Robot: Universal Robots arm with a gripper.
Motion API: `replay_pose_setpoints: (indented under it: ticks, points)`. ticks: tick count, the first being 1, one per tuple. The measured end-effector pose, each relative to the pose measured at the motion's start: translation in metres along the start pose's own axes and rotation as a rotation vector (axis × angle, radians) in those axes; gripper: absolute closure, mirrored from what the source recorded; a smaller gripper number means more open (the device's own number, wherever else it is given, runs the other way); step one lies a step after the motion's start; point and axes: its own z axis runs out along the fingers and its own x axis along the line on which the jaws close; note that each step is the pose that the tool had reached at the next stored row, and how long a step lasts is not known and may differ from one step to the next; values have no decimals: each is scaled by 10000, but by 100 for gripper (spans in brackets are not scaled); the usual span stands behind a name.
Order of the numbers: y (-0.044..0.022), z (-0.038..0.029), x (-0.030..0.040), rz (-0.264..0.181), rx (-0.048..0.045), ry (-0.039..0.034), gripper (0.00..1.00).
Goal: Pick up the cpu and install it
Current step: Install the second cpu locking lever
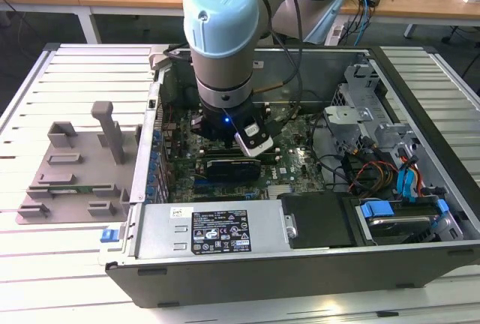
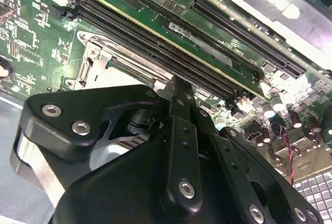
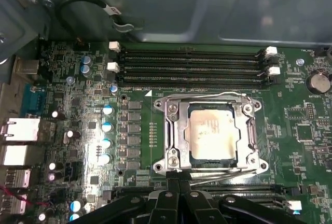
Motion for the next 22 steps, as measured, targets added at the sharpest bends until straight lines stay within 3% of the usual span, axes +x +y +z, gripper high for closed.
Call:
replay_pose_setpoints:
  ticks: [6,10,14,19,22]
  points:
    - [-21,76,24,16,-261,-2,89]
    - [-25,94,57,17,-281,-5,89]
    - [0,112,88,20,-390,-21,89]
    - [34,132,119,18,-401,-20,89]
    - [55,57,111,22,-387,-22,89]
